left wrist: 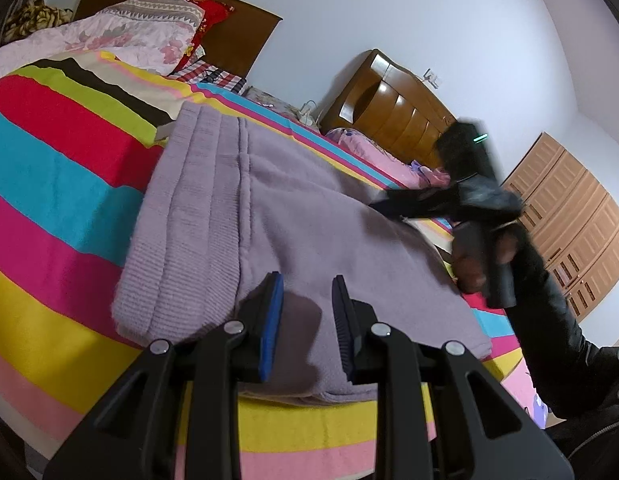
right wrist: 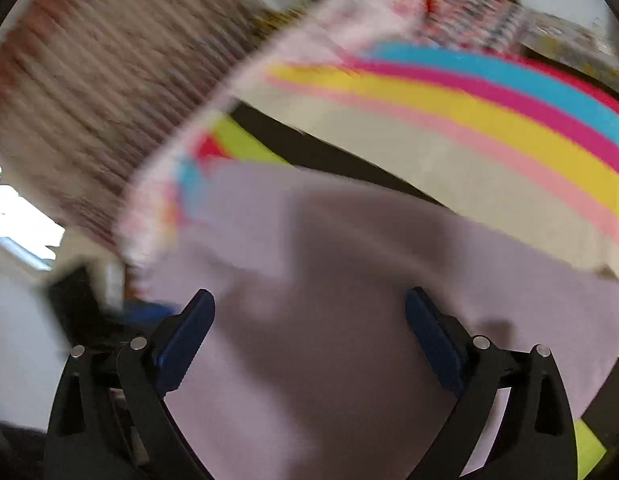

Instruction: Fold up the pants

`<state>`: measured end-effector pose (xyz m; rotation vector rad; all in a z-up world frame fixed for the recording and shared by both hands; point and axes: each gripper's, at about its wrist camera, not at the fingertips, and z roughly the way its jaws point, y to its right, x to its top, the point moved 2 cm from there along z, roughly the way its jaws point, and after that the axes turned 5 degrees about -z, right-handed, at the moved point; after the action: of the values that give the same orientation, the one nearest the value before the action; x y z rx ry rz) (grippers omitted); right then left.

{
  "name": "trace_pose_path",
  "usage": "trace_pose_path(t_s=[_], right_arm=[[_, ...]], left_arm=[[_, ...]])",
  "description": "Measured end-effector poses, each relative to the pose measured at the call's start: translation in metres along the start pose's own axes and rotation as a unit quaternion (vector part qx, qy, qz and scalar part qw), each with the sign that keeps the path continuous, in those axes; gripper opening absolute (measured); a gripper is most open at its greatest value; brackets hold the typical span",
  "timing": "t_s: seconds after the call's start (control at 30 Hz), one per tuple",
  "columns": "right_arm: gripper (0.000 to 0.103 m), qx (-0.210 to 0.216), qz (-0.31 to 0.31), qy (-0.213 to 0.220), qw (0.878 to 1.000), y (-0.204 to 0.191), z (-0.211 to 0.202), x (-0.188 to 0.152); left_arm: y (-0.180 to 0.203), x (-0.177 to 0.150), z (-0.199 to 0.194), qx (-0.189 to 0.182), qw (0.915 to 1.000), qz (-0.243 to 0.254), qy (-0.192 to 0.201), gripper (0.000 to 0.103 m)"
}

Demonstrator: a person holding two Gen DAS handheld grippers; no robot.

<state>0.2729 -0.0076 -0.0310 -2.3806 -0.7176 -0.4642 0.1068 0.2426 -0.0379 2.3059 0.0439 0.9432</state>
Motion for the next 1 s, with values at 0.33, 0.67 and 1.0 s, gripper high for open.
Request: trace_pose_path(t_s=[0.33, 0.67, 1.0], right_arm=[[0.095, 0.113, -0.066, -0.011, 0.991, -0.055, -0.036, -0.072], [0.099, 0.061, -0.146, 0.040, 0.987, -0.088, -0.048, -0.145], [0.099, 0.059, -0.183, 0.054, 0.980, -0.115, -0.047, -0.177]], left_arm=[[-0.005, 0.006, -0.003, -0.011, 0.9997, -0.020, -0.004, 0.025], [0.065, 0.037, -0.009, 0.053, 0.9964, 0.065, 0.012, 0.070], [0.066, 0.049, 0.076, 0.140, 0.9849, 0.064, -0.079, 0.085]])
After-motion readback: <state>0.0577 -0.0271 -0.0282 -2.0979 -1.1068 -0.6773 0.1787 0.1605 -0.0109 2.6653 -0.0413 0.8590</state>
